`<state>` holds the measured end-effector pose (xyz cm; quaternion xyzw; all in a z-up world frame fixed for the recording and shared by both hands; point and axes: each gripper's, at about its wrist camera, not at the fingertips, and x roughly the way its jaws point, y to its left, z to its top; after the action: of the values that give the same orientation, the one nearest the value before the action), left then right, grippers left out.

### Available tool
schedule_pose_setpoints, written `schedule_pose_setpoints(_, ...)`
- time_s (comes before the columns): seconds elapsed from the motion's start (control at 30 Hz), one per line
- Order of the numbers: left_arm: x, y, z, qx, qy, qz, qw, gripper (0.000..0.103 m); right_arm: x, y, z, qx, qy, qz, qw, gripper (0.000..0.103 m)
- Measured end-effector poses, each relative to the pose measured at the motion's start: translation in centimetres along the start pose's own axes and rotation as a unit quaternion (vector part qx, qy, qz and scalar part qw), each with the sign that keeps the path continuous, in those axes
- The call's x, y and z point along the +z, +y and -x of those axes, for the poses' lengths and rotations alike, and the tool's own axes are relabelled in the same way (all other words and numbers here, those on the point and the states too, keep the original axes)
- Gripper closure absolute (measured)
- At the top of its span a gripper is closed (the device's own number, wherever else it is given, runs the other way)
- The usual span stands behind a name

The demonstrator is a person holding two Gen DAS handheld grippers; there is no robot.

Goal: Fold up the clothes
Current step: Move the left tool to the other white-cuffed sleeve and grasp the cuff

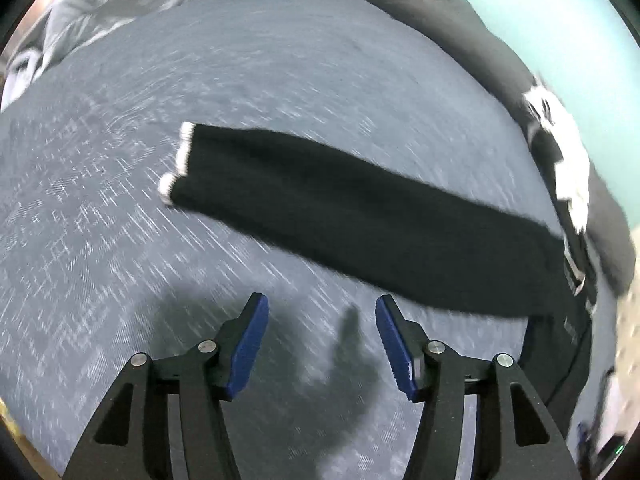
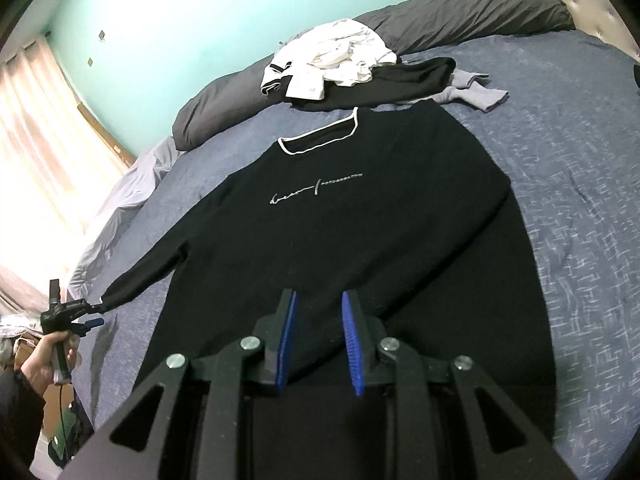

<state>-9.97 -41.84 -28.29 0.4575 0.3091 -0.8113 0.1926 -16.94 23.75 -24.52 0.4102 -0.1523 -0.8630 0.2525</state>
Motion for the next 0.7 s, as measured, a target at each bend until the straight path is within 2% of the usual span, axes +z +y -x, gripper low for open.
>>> schedule_pose_setpoints(0.1, 1.4, 1.9, -0.6, 0.005, -0.007, 0.033, 0.9994, 0.043, 0.0, 0.6, -0.5, -0.001, 0.003, 0.012, 1.0, 0.08)
schedule_pose_setpoints(0.23, 2.7, 4.4, -1.1, -0.006, -0.02, 0.087, 0.996, 0.043, 0.0, 0.7, -0.7, 0.001, 0.0, 0.013, 1.0, 0.08)
schedule_pose_setpoints(0.43, 3.8, 5.0, -1.9, 0.0, -0.038, 0.095, 0.9947, 0.044, -0.3, 0.6, -1.2, -0.004, 0.003, 0.014, 1.0, 0.08)
schedule_pose_setpoints(0.47, 4.0, 4.8, -2.0, 0.004, -0.04, 0.093, 0.9949, 0.048, -0.3, 0.6, -1.3, -0.005, 0.004, 0.014, 1.0, 0.08)
schedule_pose_setpoints(0.53, 4.2, 4.2, -2.3, 0.011, -0.037, 0.082, 0.9959, 0.062, -0.2, 0.5, -1.3, -0.005, 0.004, 0.013, 1.0, 0.08)
schedule_pose_setpoints(0.57, 4.3, 3.8, -2.4, 0.009, -0.035, 0.078, 0.9963, 0.075, -0.2, 0.5, -1.2, -0.004, 0.002, 0.012, 1.0, 0.08)
schedule_pose_setpoints(0.6, 4.5, 3.4, -2.2, 0.008, -0.039, 0.074, 0.9965, 0.081, -0.1, 0.5, -1.1, -0.003, 0.0, 0.013, 1.0, 0.08)
schedule_pose_setpoints(0.7, 4.8, 2.1, -1.5, 0.001, -0.051, 0.06, 0.9969, 0.089, -0.1, 0.4, -1.0, -0.003, -0.002, 0.013, 1.0, 0.08)
